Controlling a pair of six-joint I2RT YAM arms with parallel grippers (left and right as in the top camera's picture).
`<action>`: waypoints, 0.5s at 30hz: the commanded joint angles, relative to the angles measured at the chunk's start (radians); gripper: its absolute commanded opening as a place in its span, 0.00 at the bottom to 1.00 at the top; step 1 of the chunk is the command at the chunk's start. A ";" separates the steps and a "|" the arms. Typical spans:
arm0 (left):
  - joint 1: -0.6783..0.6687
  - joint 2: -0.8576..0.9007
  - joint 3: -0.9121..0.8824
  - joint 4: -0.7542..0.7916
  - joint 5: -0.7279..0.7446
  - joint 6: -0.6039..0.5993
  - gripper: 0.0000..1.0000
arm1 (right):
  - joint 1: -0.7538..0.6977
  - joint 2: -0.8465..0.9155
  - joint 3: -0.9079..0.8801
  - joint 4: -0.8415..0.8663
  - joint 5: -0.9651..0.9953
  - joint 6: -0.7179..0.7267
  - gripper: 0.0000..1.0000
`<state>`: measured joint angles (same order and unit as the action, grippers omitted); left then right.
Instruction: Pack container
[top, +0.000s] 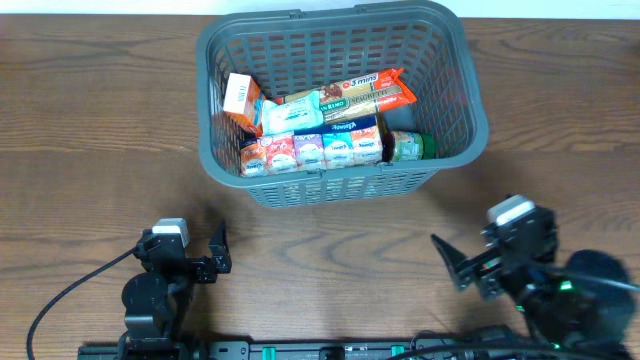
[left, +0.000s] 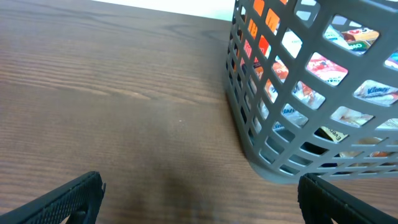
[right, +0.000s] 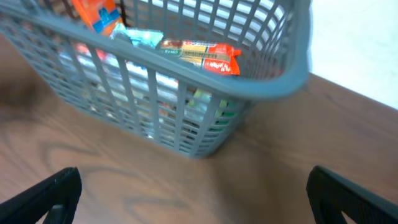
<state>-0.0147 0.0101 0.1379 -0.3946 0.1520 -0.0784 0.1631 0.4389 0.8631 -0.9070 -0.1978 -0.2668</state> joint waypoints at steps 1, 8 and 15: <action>0.005 -0.005 -0.020 -0.003 -0.007 -0.002 0.98 | 0.011 -0.127 -0.206 0.095 -0.003 -0.050 0.99; 0.005 -0.005 -0.020 -0.003 -0.007 -0.002 0.98 | 0.011 -0.318 -0.530 0.298 -0.020 -0.044 0.99; 0.005 -0.005 -0.020 -0.003 -0.007 -0.002 0.98 | 0.015 -0.435 -0.724 0.428 -0.100 -0.044 0.99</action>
<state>-0.0147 0.0101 0.1379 -0.3946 0.1501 -0.0784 0.1635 0.0345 0.1852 -0.5037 -0.2337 -0.3004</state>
